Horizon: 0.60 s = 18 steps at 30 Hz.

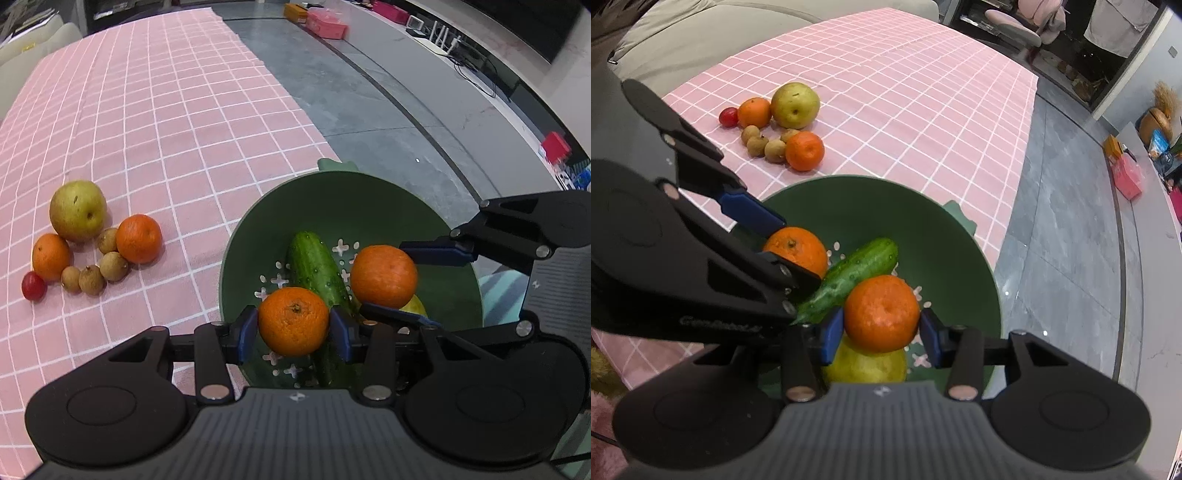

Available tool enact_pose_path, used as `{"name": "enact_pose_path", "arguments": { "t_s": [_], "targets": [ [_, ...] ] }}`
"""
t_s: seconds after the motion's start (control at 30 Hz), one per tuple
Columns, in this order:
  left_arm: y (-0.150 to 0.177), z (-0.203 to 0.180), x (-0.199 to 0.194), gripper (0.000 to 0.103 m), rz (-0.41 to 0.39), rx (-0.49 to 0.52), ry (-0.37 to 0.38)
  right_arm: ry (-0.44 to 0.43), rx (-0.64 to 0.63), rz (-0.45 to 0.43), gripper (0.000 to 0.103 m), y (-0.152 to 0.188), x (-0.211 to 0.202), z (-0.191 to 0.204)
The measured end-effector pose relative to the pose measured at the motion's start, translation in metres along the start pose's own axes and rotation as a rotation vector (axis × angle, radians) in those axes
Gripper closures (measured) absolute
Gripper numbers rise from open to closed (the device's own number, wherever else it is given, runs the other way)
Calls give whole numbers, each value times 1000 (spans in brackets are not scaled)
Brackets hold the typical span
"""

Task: Organize fruits
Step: 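Carry both oranges over the green colander with both tools, then release both oranges into the colander and withdraw both tools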

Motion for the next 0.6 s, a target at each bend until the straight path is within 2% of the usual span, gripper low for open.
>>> {"name": "enact_pose_path", "arguments": {
  "t_s": [0.3, 0.6],
  "targets": [
    [-3, 5, 1, 52, -6, -39, 14, -5, -3, 15, 61, -8, 10, 0],
    [-3, 9, -5, 40, -23, -73, 27, -2, 16, 24, 61, -8, 11, -4]
  ]
}}
Point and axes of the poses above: each gripper's, at about its wrist camera, not at the fingertips, and x roughly the way its jaws point, z to its left, y to its underside, the point moved 3 cm from there along x, roughly the way its jaws point, and after that the axes turned 3 degrees about z, right-handed, at the moved point
